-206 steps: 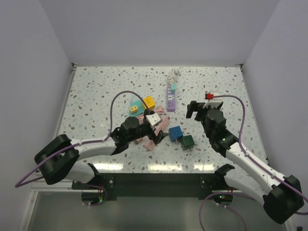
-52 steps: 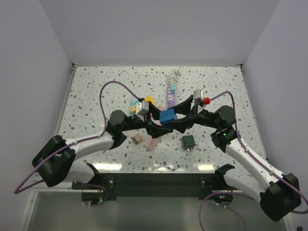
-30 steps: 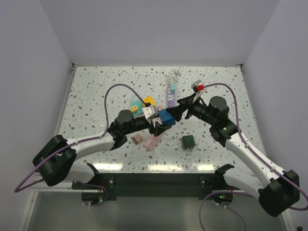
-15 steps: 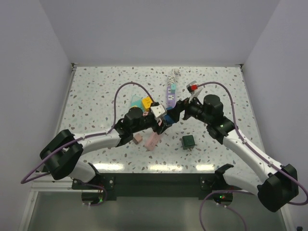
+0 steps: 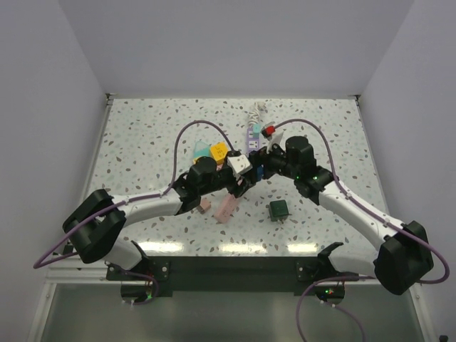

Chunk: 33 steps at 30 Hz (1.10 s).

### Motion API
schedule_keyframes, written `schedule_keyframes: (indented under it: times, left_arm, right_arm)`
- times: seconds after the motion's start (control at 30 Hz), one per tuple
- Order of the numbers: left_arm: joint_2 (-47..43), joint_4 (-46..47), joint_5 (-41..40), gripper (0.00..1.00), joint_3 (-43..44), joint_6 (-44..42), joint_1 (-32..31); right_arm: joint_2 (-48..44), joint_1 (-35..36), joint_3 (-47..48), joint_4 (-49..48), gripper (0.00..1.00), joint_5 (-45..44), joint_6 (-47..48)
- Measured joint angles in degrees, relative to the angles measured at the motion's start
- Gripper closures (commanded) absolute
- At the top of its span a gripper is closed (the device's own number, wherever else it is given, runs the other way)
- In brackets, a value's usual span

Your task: Insert the plug

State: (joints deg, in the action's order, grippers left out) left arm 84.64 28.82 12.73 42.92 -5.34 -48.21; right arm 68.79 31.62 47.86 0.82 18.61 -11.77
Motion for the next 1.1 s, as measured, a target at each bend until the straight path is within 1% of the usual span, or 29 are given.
schedule_keyframes:
  times: [0.03,0.17,0.2,0.27,0.3,0.33,0.37,0.4,0.43,0.47,0.5,0.6,0.63,0.67,0.7,0.73,0.83,0.9,0.93,1.1]
  left_arm:
    - [0.00,-0.22,-0.37,1.00,0.00,-0.07,0.00]
    - [0.00,-0.94,-1.88,1.00,0.00,-0.28,-0.04]
    - [0.00,-1.05,-2.51,1.00,0.00,-0.37,-0.07]
    - [0.00,-1.07,-3.89,1.00,0.00,-0.85,-0.09]
    - [0.00,-1.07,-4.22,1.00,0.00,-0.83,-0.11]
    - [0.00,-1.07,-4.42,0.99,0.00,-0.79,-0.11]
    - [0.00,-1.07,-4.68,0.94,0.00,-0.72,-0.11]
    - [0.00,-1.07,-4.96,0.86,0.00,-0.66,-0.15]
    - [0.00,-1.07,-5.20,0.69,0.00,-0.42,-0.15]
    - [0.00,-1.05,-5.35,0.61,-0.02,-0.26,-0.17]
    - [-0.02,-0.98,-5.57,0.57,-0.04,-0.13,-0.20]
    - [-0.15,-0.46,-5.88,0.51,-0.39,0.31,-0.22]
    - [-0.39,-0.22,-5.95,0.38,-0.59,0.39,-0.22]
    - [-0.66,-0.13,-6.01,0.32,-0.74,0.46,-0.22]
    - [-0.98,0.24,-6.29,0.29,-0.94,0.70,-0.17]
    - [-1.38,0.52,-6.62,0.22,-1.20,0.81,-0.15]
    - [-3.89,0.92,-7.65,0.13,-2.75,1.51,0.59]
    - [-6.14,1.51,-7.72,0.09,-4.48,1.90,1.25]
    - [-7.21,1.75,-7.72,0.06,-5.38,2.19,1.70]
    - [-11.47,2.25,-8.61,0.03,-9.99,3.37,3.96]
  right_arm:
    - [0.42,0.00,0.24,0.26,0.15,-0.13,0.04]
    - [1.81,0.33,1.49,2.08,0.40,-1.07,0.26]
    - [2.19,0.31,1.81,2.51,0.54,-1.40,0.04]
    - [2.91,0.28,2.45,2.97,0.75,-2.12,-1.33]
    - [3.23,0.28,2.84,3.26,0.97,-2.23,-1.25]
    - [3.50,0.31,3.13,3.48,1.00,-2.47,-1.03]
    - [3.67,0.33,3.41,3.69,1.00,-2.56,-0.94]
    - [3.87,0.33,3.65,3.91,1.00,-2.56,-0.90]
    - [4.00,0.33,3.82,4.07,1.00,-2.62,-0.83]
    - [4.04,0.37,3.98,4.24,1.00,-2.71,-0.81]
    - [4.04,0.37,4.04,4.42,1.00,-2.89,-0.83]
    - [4.04,0.72,4.68,5.40,1.00,-4.07,-0.83]
    - [4.04,0.90,4.98,5.75,1.00,-4.42,-0.81]
    - [4.15,1.01,5.46,6.21,1.00,-4.63,-0.81]
    - [4.42,1.03,6.08,6.51,1.00,-4.70,-0.79]
    - [4.79,1.01,6.88,6.95,1.00,-5.09,-0.96]
    - [6.73,0.11,9.03,7.41,1.00,-9.25,-0.79]
    - [8.50,-1.03,10.21,7.54,1.00,-12.68,-0.74]
    - [9.44,-1.57,10.84,7.63,1.00,-14.14,-0.72]
    - [14.27,-3.80,14.05,7.34,1.00,-18.29,-0.74]
